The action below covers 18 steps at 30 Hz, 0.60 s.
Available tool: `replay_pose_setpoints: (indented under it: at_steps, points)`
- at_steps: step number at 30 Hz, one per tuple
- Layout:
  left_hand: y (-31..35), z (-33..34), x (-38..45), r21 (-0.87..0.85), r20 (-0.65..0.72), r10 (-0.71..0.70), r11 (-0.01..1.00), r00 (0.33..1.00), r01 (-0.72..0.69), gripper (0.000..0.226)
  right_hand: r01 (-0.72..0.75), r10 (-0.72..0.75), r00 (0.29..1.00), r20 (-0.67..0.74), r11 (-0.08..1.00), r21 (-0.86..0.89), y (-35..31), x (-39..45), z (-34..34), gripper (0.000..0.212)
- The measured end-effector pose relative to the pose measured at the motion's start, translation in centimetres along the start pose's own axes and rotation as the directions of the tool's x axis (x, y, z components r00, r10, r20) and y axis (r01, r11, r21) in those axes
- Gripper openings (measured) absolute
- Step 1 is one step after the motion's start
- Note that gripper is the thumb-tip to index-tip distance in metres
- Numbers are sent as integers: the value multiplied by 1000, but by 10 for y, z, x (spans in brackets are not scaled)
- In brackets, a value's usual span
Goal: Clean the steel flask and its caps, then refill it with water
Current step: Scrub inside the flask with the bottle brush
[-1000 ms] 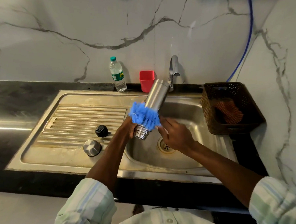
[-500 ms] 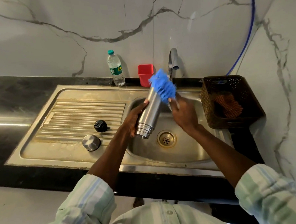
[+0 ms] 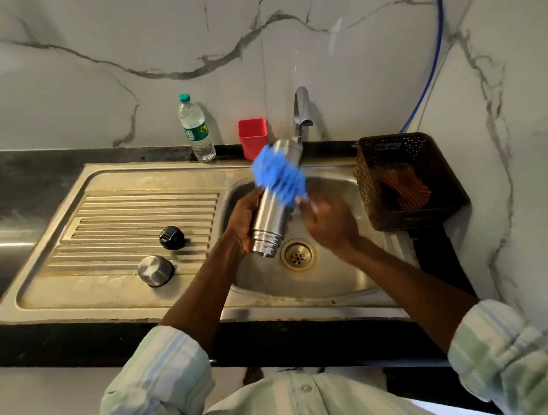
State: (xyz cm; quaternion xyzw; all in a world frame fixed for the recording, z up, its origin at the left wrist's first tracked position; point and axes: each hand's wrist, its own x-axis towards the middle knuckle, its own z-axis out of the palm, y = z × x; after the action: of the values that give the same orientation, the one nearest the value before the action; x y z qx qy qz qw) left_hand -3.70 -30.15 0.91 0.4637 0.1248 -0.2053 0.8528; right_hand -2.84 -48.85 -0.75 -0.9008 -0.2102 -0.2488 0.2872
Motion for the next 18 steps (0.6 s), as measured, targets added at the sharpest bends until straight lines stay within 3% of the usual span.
replay_pose_setpoints:
  at_steps: [2,3,6,9,12,14,15,16,18]
  points:
    - [-2,-9,8,24,-115,2,1000,993,1,32,172,-171,980,101,985,-1,-8,-38,4,46]
    - [-2,-15,12,39,-163,5,999,987,1,27,186,-184,974,134,982,-6,-6,-44,5,47]
    - [-5,-8,7,34,-18,-80,996,997,80,65,-76,77,996,51,997,-16,9,-8,1,45]
    - [-9,1,6,13,43,-142,990,989,142,65,-206,206,977,-60,979,11,16,15,-4,40]
    - [-6,5,5,-103,103,-83,990,991,93,52,-3,2,999,-36,999,-34,-3,-24,0,42]
    - [-3,0,9,-73,3,-23,997,1000,23,35,191,-188,981,44,979,-66,-4,-51,4,43]
    - [-2,-5,12,-60,3,-1,998,1000,1,31,199,-195,979,62,977,-73,0,-48,4,42]
    - [-1,-5,12,-40,41,-15,999,999,17,31,135,-131,990,59,989,-67,4,-36,3,42]
    - [-1,-5,13,-26,25,-106,994,994,106,56,-93,93,996,-5,994,-56,11,-3,-1,42]
